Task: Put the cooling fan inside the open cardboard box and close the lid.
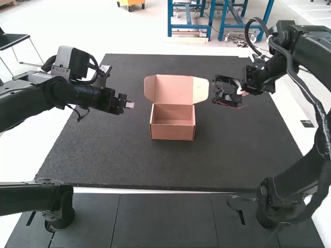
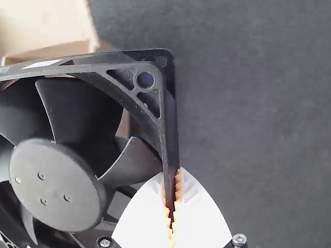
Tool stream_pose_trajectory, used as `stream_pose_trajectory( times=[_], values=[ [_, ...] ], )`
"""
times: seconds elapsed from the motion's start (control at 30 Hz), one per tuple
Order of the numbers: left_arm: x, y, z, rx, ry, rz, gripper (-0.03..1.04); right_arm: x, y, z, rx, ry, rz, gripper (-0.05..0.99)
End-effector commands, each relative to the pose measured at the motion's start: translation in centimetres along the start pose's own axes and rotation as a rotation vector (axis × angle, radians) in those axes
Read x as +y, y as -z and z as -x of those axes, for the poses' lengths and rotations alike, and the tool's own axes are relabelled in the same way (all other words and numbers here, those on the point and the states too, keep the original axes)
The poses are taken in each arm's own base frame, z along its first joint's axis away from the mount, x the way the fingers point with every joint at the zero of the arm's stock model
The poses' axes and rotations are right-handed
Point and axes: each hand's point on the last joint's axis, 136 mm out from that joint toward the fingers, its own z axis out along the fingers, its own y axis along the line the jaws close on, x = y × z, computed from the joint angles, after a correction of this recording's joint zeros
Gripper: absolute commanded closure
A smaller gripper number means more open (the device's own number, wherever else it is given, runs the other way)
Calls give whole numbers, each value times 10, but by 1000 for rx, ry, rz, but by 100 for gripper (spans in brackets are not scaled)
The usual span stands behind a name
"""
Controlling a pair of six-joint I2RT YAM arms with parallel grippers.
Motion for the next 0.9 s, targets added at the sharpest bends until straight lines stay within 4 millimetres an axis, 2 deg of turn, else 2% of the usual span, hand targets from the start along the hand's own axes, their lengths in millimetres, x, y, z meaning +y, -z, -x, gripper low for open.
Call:
stream_pose_trajectory(
  times=[0.0, 0.17, 0.27, 0.47, 0.6, 0.87],
  values=[
    [0, 5, 7, -35, -23, 5, 5, 37, 9, -8, -15, 5, 79, 96],
    [0, 5, 9, -46, -24, 6, 5, 75, 0, -33, 58, 15, 132, 96],
    [0, 5, 9, -49, -25, 6, 5, 99, -9, -41, 74, 9, 168, 96],
    [0, 6, 12, -58, -27, 6, 5, 133, -30, -68, 160, 55, 201, 96],
    [0, 6, 13, -59, -27, 6, 5, 139, -45, -75, 196, 81, 181, 96],
    [-1, 8, 14, -66, -64, 7, 5, 140, -76, -66, 229, 105, 136, 96]
  ],
)
